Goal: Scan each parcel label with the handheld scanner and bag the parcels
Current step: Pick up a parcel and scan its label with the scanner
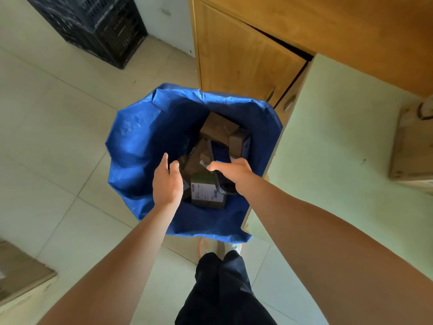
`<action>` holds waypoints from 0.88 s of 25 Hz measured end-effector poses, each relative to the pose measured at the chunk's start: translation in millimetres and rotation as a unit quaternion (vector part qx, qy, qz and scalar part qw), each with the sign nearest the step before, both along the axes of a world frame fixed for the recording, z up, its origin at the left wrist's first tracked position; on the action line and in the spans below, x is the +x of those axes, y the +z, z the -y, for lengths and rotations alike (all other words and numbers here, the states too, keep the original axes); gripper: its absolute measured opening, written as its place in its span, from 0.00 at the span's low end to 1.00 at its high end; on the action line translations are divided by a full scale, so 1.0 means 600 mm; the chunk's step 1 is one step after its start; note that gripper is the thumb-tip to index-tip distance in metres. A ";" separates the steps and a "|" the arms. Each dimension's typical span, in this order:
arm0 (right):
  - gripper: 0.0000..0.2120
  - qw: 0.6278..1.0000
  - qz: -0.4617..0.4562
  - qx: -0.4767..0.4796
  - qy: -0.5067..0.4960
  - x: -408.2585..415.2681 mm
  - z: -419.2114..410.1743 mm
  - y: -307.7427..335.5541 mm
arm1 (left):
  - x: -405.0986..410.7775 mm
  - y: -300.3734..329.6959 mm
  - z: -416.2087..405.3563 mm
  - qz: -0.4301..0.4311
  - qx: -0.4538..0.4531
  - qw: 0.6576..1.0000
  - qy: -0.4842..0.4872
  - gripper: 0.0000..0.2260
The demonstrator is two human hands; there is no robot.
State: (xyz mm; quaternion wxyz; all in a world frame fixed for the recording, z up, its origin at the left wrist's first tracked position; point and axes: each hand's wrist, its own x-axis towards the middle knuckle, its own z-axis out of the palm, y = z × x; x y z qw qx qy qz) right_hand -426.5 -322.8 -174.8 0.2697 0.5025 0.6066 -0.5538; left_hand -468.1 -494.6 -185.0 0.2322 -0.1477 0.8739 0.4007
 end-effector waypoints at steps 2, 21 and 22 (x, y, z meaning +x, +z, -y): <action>0.43 1.000 -0.012 -0.001 -0.008 0.010 -0.011 0.020 | 0.007 0.027 -0.015 -0.010 0.020 1.000 -0.015 0.24; 0.27 0.956 -0.058 0.262 0.118 0.335 -0.272 0.336 | 0.271 0.277 -0.338 -0.079 0.192 0.947 -0.244 0.20; 0.28 0.953 -0.053 0.270 0.125 0.358 -0.287 0.340 | 0.290 0.281 -0.352 -0.077 0.185 0.947 -0.251 0.19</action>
